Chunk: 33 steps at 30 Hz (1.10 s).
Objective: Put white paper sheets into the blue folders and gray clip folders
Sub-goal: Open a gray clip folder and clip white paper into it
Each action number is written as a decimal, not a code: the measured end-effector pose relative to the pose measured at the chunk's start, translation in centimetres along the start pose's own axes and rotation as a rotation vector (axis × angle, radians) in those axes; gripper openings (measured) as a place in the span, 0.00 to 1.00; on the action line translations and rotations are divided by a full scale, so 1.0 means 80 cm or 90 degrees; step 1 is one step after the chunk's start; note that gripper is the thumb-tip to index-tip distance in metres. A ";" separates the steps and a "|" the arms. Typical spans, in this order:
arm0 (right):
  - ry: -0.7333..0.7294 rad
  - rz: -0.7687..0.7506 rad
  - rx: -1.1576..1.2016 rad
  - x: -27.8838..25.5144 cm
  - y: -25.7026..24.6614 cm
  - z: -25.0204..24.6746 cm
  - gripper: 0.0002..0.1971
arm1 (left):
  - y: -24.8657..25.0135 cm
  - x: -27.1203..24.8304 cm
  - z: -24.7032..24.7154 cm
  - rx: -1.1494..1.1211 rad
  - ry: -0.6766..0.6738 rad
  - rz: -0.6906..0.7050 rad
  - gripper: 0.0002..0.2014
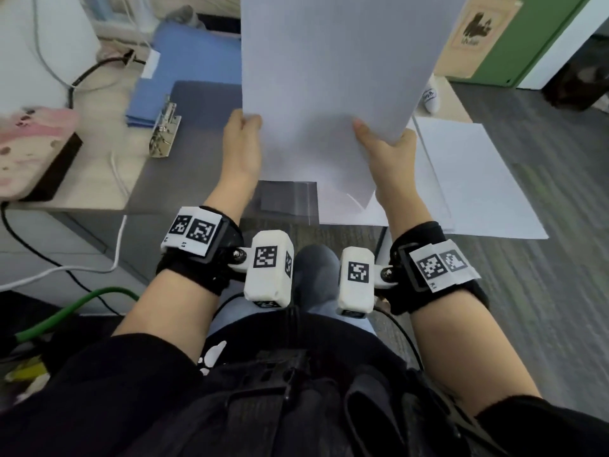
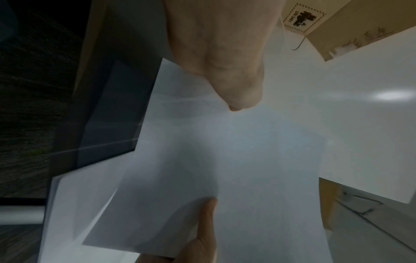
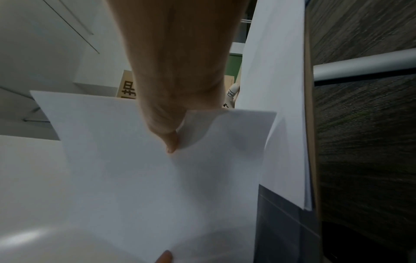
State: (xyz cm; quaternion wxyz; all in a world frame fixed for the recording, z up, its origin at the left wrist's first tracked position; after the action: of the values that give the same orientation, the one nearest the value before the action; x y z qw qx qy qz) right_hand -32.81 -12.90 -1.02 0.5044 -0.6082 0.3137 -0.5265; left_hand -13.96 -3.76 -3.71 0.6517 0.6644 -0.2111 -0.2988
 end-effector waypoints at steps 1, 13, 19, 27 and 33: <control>0.004 0.001 0.001 0.001 0.001 0.002 0.10 | 0.000 0.002 -0.001 0.000 0.006 -0.002 0.06; -0.017 -0.017 0.052 0.014 0.002 0.041 0.09 | 0.028 0.006 -0.046 -0.076 0.178 0.163 0.19; -0.037 0.038 0.021 0.024 0.012 0.064 0.09 | 0.019 0.032 -0.080 0.044 0.163 0.083 0.18; -0.078 0.201 -0.106 0.017 0.061 0.093 0.07 | -0.012 0.043 -0.164 0.287 0.321 -0.014 0.16; -0.105 0.280 -0.143 -0.002 0.084 0.117 0.12 | -0.041 0.043 -0.182 0.304 0.227 -0.111 0.16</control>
State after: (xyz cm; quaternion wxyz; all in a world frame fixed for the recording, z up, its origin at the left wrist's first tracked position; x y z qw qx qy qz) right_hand -22.92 -12.05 -6.79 0.5601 -0.6184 0.4526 -0.3147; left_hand -1.99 4.89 -7.81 0.4761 0.8562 -0.0998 -0.1739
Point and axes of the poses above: each hand's wrist, its own x-axis towards the middle knuckle, its own z-axis out of the palm, y = z × x, the point moved 6 cm from there along x, towards the middle knuckle, and after that the axes turned 10 degrees about -z, right-handed, at the moved point
